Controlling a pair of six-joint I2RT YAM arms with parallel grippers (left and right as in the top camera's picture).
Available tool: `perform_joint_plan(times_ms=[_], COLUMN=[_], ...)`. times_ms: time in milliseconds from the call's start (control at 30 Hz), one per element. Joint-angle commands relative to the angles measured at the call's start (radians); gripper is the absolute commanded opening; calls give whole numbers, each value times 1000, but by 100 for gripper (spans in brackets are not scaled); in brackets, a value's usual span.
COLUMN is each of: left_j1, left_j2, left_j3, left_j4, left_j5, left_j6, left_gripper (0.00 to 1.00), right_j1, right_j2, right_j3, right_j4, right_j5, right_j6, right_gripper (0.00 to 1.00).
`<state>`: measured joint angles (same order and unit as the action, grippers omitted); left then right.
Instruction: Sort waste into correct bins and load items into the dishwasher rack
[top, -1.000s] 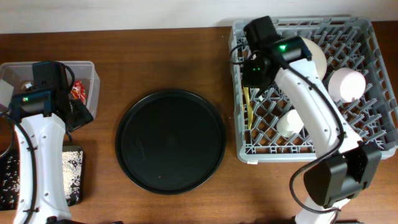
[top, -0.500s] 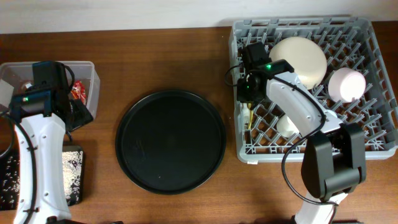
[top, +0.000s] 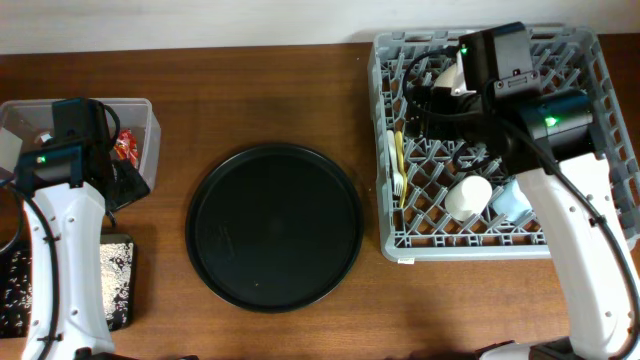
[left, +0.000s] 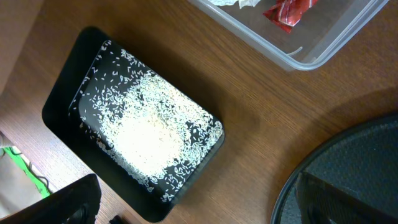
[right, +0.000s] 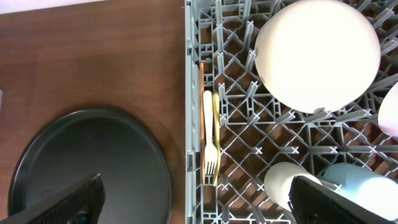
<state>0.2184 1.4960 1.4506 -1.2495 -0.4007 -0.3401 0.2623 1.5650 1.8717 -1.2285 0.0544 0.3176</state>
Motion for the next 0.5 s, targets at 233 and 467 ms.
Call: perform_joint_plan(times_ms=[233, 467], left_j1=[-2, -2], left_j2=[-8, -8], left_j3=[7, 7], left_j4=[-1, -1], left_j5=[-7, -7], left_j6=[-3, -3], left_gripper=[99, 99], right_j1=[-8, -8], right_j2=[3, -211], right_j3=[0, -8], right_j4=[-3, 9], right_j5=[2, 113], right_j6=[0, -33], right_gripper=[98, 98])
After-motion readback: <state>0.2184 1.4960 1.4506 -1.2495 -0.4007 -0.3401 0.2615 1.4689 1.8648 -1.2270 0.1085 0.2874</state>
